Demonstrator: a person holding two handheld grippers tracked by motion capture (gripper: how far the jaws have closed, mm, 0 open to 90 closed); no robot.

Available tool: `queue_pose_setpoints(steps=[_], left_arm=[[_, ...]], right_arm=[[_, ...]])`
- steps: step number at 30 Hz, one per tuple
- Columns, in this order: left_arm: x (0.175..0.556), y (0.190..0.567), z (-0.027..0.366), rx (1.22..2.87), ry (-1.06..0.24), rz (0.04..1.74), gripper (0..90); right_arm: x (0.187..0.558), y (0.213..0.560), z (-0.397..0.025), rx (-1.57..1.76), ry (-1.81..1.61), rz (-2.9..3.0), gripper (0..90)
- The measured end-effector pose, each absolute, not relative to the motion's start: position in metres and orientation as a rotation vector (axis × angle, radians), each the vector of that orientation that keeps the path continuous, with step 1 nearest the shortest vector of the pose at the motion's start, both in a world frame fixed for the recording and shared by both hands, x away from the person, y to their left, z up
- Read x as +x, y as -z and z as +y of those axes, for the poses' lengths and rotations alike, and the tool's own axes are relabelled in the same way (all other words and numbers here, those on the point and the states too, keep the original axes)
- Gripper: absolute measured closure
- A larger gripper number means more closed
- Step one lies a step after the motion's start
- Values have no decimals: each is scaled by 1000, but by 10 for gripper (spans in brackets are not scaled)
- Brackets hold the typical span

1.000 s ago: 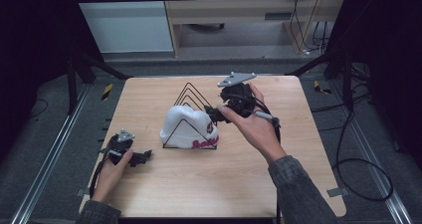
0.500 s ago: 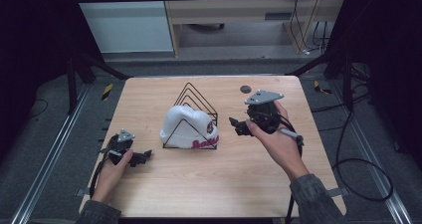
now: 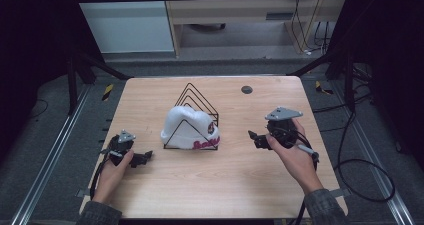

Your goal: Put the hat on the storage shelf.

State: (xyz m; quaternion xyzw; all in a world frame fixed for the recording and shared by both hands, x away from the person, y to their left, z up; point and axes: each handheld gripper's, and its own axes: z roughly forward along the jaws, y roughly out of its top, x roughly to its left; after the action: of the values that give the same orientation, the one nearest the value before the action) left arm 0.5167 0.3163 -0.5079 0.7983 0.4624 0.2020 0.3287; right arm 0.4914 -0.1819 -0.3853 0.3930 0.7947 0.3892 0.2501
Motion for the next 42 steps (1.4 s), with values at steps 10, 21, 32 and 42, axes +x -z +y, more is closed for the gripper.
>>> queue_pose_setpoints(steps=[10,21,32,42], left_arm=[[517,508,316,2089,-529,1210,0],[516,508,316,2089,-529,1210,0],[516,508,316,2089,-529,1210,0],[516,508,316,2089,-530,1210,0]], right_arm=[[488,423,-192,1127,-1035,2185,153],[488,467,-199,1233,-1009,2196,153],[491,498,-209,1386,-962,2093,153],[490,511,-207,1406,-929,2079,137]])
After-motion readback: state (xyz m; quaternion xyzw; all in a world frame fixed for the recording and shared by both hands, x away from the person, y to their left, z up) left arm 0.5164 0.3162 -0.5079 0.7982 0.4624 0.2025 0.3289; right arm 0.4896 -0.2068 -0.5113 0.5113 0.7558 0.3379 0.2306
